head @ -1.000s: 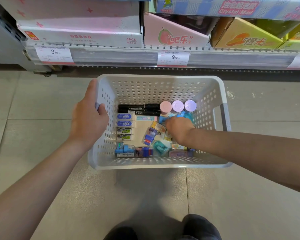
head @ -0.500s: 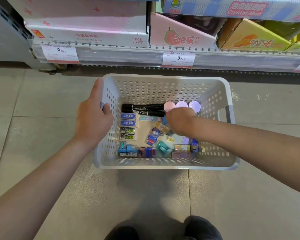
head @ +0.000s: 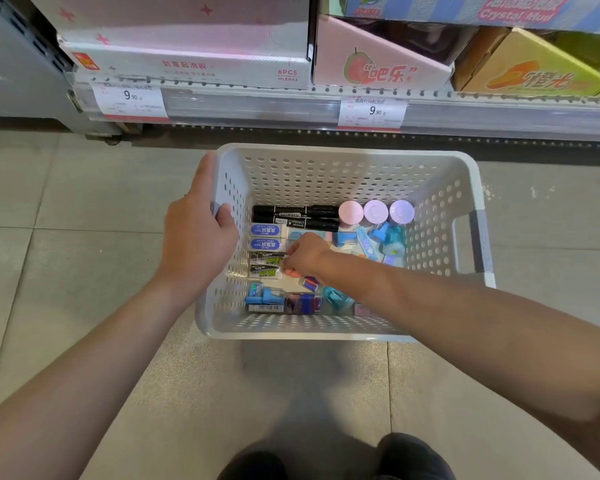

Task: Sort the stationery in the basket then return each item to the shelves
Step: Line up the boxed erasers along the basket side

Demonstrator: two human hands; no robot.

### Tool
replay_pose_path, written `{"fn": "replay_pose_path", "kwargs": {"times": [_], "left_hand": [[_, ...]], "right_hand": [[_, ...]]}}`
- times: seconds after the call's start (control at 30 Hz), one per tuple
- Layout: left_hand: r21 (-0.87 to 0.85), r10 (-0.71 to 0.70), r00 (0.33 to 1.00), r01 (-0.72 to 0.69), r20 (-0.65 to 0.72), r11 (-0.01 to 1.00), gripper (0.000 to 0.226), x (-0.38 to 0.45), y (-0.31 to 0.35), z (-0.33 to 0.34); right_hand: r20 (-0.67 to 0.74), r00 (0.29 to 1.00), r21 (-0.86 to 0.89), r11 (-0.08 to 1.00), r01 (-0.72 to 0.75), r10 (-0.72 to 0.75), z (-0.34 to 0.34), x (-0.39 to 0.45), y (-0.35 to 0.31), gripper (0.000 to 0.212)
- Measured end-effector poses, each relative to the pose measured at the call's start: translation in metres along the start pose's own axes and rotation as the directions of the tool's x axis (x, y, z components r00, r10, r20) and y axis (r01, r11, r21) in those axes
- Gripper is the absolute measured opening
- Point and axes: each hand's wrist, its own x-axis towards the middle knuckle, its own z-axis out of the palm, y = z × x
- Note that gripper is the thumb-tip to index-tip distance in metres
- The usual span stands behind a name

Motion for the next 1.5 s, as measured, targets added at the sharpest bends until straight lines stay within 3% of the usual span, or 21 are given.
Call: {"fn": "replay_pose_path", "kwargs": {"times": [0.17,0.3,0.5,0.57,0.63,0.67,0.73,0.83,0.97,1.07,1.17,1.27,1.4,1.5], "left_hand": [[-0.007,-0.013,1.000,0.014,0.007,1.000,0.065,0.000,0.000,-0.001],[-0.006,-0.007,1.000,0.007,0.004,1.000,0.064,0.000,-0.001,0.000],[-0.005,0.004,1.000,-0.004,0.001,1.000,0.064,0.000,-0.001,-0.001],[-0.004,0.004,1.000,-0.004,0.003,1.000,0.064,0.000,-0.001,-0.001],[-0.002,0.008,1.000,-0.007,0.005,1.000,0.064,0.000,0.000,0.000],[-0.003,0.012,1.000,-0.012,0.007,1.000,0.064,-0.001,0.000,0.000],[0.000,0.017,1.000,-0.017,0.011,1.000,0.064,-0.001,0.000,-0.001],[0.000,0.012,1.000,-0.012,0.012,1.000,0.064,0.000,0.000,-0.002],[-0.002,0.021,1.000,-0.021,0.016,1.000,0.064,-0.001,0.001,-0.002],[-0.003,0.017,1.000,-0.017,0.016,1.000,0.064,0.000,0.001,-0.001],[-0.007,0.009,1.000,-0.008,0.013,1.000,0.064,-0.001,0.001,-0.002],[-0.006,0.016,1.000,-0.016,0.009,1.000,0.064,-0.001,0.001,-0.002],[0.005,0.015,1.000,-0.015,-0.001,1.000,0.064,0.000,0.000,0.000],[0.001,0.009,1.000,-0.009,0.002,1.000,0.064,0.000,0.000,-0.001]], "right_hand": [[-0.049,0.998,0.015,0.999,-0.043,0.044,0.008,0.014,0.006,0.006],[-0.155,0.987,0.041,0.998,-0.045,0.051,0.022,0.027,0.010,0.016],[-0.186,0.982,0.064,0.997,-0.029,0.041,0.023,0.022,0.006,0.022],[-0.188,0.982,0.032,0.999,0.030,-0.023,0.021,0.013,0.006,0.019],[-0.215,0.955,-0.134,0.975,0.179,-0.205,0.016,-0.003,0.009,0.021],[-0.173,0.931,-0.230,0.933,0.279,-0.321,0.014,-0.012,0.010,0.020],[0.092,0.870,-0.339,0.806,0.485,-0.485,0.011,-0.027,0.013,0.010],[0.425,0.747,-0.521,0.537,0.663,-0.511,0.012,-0.028,0.020,0.027],[0.484,0.650,-0.661,0.241,0.710,-0.586,0.019,-0.024,0.021,0.035],[0.501,0.642,-0.722,0.129,0.680,-0.581,0.021,-0.024,0.014,0.033],[0.495,0.710,-0.763,0.140,0.631,-0.501,0.027,-0.025,0.008,0.030],[0.481,0.787,-0.767,0.249,0.591,-0.386,0.034,-0.023,0.005,0.030],[0.457,0.819,-0.698,0.431,0.572,-0.347,0.038,-0.016,0.002,0.029],[0.442,0.838,-0.668,0.506,0.545,-0.319,0.038,-0.014,0.000,0.030]]}}
